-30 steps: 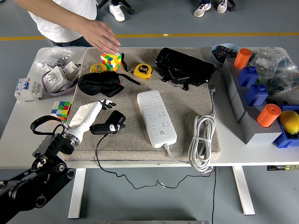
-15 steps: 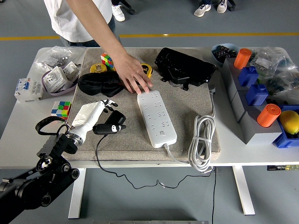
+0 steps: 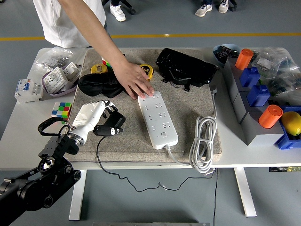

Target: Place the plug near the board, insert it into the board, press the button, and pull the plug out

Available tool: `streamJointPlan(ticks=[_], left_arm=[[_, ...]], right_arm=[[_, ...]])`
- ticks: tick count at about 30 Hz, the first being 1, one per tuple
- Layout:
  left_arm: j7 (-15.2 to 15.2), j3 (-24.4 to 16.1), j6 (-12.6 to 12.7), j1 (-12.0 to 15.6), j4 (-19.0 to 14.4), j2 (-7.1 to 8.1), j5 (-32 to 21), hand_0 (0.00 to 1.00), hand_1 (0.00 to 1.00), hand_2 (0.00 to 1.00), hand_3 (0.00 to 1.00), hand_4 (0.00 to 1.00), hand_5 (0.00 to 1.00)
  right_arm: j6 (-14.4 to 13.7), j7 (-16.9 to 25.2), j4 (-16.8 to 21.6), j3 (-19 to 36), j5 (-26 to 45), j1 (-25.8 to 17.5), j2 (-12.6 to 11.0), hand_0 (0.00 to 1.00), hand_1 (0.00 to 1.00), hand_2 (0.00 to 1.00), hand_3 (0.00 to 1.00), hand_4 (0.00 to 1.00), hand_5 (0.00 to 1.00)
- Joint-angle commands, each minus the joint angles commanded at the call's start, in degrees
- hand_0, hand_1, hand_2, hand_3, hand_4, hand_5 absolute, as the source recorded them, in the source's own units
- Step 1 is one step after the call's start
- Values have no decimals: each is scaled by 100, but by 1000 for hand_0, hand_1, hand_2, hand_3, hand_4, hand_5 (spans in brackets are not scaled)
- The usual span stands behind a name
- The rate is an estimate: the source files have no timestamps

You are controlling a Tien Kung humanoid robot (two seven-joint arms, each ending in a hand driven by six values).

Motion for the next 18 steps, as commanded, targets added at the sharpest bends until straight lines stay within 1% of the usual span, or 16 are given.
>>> streamJointPlan(ticks=[5, 6, 8, 14, 16, 18], left_arm=[[13, 36, -7, -5, -41, 27, -7, 263, 427, 507, 553, 934, 2], [-36, 49, 6, -8, -59, 41, -49, 260, 439, 507, 551, 909, 2], [-128, 75, 18, -23, -92, 71, -126, 260, 439, 507, 551, 909, 2], [-699, 280, 53, -185, -203, 237, -715, 259, 437, 499, 546, 922, 2], [-790, 351, 60, -248, -228, 274, -831, 259, 437, 499, 546, 922, 2], [-805, 405, 50, -305, -214, 283, -843, 261, 432, 499, 546, 920, 2]], right_arm=[[2, 0, 6, 11, -10, 3, 0, 663, 684, 678, 579, 998, 572], [1, 1, 5, 9, -10, 3, 0, 660, 684, 678, 578, 998, 573], [1, 0, 3, 7, -6, 3, 0, 660, 684, 678, 578, 998, 573], [1, 2, 4, -1, -6, 5, -9, 660, 684, 678, 579, 998, 572], [1, 2, 3, 6, -6, 10, -9, 660, 684, 678, 579, 998, 572], [1, 2, 3, 2, -2, 13, -9, 660, 684, 678, 578, 998, 572]])
